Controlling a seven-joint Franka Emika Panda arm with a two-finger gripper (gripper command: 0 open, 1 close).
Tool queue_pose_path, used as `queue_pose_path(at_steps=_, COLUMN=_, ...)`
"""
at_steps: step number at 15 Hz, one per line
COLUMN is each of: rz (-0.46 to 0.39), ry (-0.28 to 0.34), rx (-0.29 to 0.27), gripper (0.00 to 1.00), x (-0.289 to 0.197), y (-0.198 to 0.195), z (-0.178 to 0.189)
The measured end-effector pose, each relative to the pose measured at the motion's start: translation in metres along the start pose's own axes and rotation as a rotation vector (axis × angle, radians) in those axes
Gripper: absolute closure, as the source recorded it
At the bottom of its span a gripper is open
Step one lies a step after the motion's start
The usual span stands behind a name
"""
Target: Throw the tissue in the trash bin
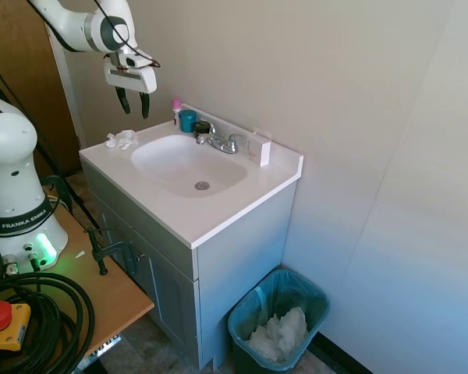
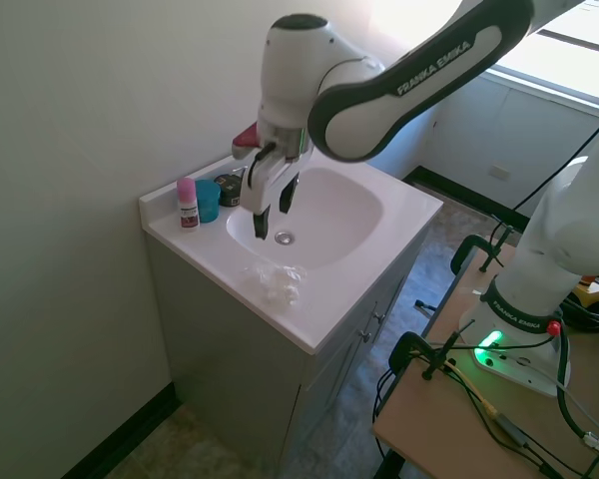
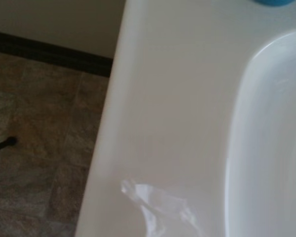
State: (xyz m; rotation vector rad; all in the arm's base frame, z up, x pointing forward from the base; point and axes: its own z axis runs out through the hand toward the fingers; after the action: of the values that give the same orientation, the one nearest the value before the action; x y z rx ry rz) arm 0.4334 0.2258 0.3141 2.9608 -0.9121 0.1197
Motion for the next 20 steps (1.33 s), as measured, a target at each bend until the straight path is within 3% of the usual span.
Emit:
queue_pose_path(at_steps=6, rz=-0.005, ry=-0.039, rx=-0.067, gripper=0.0, x=-0.021, y=-0.01, z=0.057)
queue_pose_path(at_steps=7, rz=-0.002, ry=-0.046, rx=-0.075, gripper=1.0, x=-0.02, y=-0.009, z=0.062)
queue_pose_path(at_steps=20, rz=0.069, ry=-0.09, rx=-0.097, gripper=1.0, x=-0.007, y=-0.002, z=0.078)
